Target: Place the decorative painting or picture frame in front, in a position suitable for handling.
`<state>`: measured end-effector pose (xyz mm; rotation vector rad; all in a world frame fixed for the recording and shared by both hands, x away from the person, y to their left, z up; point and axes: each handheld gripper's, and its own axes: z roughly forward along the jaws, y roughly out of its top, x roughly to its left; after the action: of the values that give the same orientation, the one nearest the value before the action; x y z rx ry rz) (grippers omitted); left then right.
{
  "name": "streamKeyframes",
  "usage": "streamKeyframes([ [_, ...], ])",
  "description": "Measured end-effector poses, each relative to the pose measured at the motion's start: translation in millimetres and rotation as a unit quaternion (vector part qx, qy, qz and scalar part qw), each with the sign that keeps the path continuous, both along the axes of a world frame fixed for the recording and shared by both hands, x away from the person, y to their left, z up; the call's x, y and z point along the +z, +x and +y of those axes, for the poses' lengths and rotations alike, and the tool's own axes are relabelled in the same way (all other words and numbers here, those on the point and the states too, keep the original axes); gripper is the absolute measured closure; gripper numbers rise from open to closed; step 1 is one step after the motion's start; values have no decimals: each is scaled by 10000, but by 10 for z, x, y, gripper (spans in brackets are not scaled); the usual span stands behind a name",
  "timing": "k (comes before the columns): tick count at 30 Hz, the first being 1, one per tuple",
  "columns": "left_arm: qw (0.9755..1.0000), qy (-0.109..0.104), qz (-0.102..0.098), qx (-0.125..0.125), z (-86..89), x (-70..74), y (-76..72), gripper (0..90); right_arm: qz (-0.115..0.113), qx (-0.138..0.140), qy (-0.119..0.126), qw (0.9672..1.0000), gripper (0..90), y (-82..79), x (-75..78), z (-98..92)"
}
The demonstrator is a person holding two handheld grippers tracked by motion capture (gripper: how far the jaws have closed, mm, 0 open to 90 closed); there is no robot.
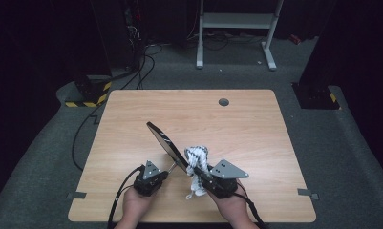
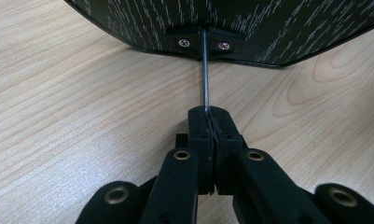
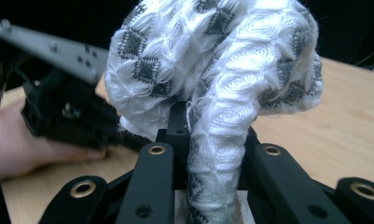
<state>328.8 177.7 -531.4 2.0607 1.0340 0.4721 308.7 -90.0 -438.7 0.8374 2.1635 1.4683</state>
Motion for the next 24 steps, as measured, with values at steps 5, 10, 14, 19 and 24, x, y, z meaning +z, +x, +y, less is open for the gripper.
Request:
streamKeyframes([
  [5,10000,6,4,1,-1,1,-1,884,-184,34,77,9998,764,80,157,101],
  [10,10000,50,-36,1,-4,1,-3,885,-408,20,91,9991,761,142,320,200],
  [14,10000,48,-25,-8,-3,2,-2,885,-566,23,122,9983,760,190,443,274],
  [19,10000,33,-19,-5,-1,2,-1,885,-639,29,117,9979,760,203,502,317],
  [24,10000,40,-32,-8,-7,0,-5,885,-592,35,-47,9982,762,127,363,248],
])
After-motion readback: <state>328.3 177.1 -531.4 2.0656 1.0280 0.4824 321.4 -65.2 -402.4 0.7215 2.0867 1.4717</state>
